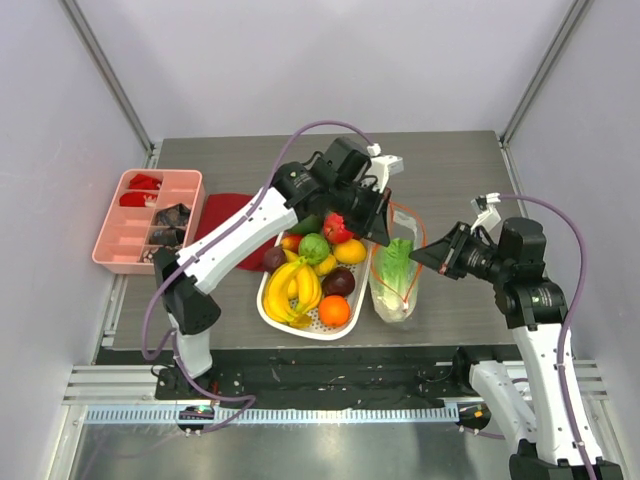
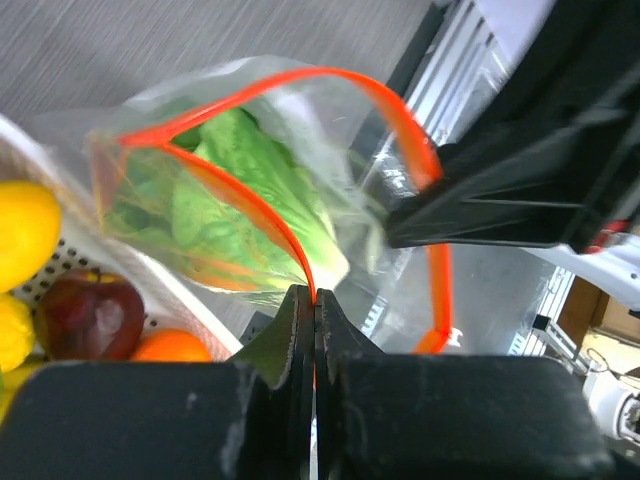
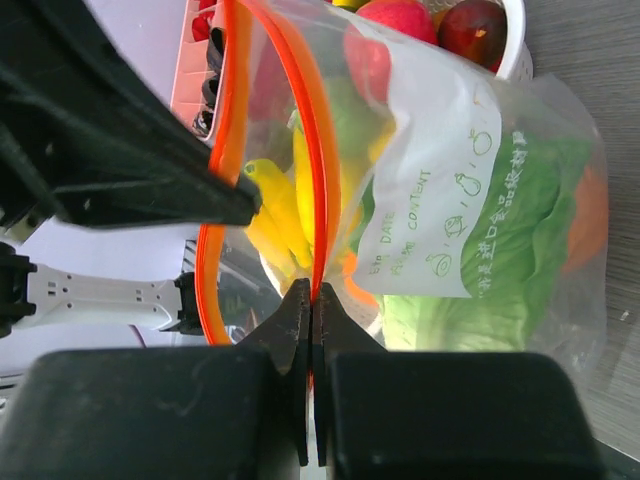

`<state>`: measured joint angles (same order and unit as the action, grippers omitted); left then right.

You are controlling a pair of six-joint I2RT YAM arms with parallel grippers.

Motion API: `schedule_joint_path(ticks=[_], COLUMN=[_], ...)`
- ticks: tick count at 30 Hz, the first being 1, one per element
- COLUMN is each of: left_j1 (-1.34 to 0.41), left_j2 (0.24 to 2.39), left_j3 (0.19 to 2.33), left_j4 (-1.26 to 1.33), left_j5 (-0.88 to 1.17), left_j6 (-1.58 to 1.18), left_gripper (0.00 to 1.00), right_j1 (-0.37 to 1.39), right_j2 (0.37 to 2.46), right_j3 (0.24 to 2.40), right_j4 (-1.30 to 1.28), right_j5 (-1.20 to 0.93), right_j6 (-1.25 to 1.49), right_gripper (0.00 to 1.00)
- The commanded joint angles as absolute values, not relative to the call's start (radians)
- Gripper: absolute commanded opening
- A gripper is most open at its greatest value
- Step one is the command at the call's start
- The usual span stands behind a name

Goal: Place the food in the zip-top bag and seal the zipper
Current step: Adjust the zipper food storage bag at the center of the board.

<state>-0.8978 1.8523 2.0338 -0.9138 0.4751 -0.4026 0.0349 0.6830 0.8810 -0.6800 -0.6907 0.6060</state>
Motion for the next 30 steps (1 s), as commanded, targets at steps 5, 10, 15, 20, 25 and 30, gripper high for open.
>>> schedule_joint_path(ticks=[5,10,15,20,25,30], left_j1=[-0.781,-0.717,-0.664,-0.664,-0.672,-0.689], left_j2=[1.849,1.670,1.510,1.401,1.397,1.419], left_j3=[2.009,1.891,1.721,1.569,1.487,1.416], left_j4=[-0.902,-0.887,-0.929,-1.020,-1.077,-1.100], left_j5=[0.511,0.428,0.348,0.238,0.178,0.128], left_j6=[-0.339,-0.148,0.027,0.149,0.210,0.216], left_gripper=[0.40,0.75,0.85,0.85,0.81,0.80], right_j1=[0.032,0.032,0.032,0.032,0.032,0.032], right_j2=[0.765,0.788,0.787,0.784,0.787,0.792], right_j3=[0.888,0.903,0.910,0.899,0.899,0.908], right_j4=[-0.675,-0.686,-0.687,-0.687,-0.686,-0.686], right_j5=[-0.647,-0.637,-0.646,-0.655,-0.653,-0.652], right_j6=[0.534,0.514,0.511,0.518,0.523,0.522], right_gripper=[0.01,0.01,0.01,0.01,0.01,0.01])
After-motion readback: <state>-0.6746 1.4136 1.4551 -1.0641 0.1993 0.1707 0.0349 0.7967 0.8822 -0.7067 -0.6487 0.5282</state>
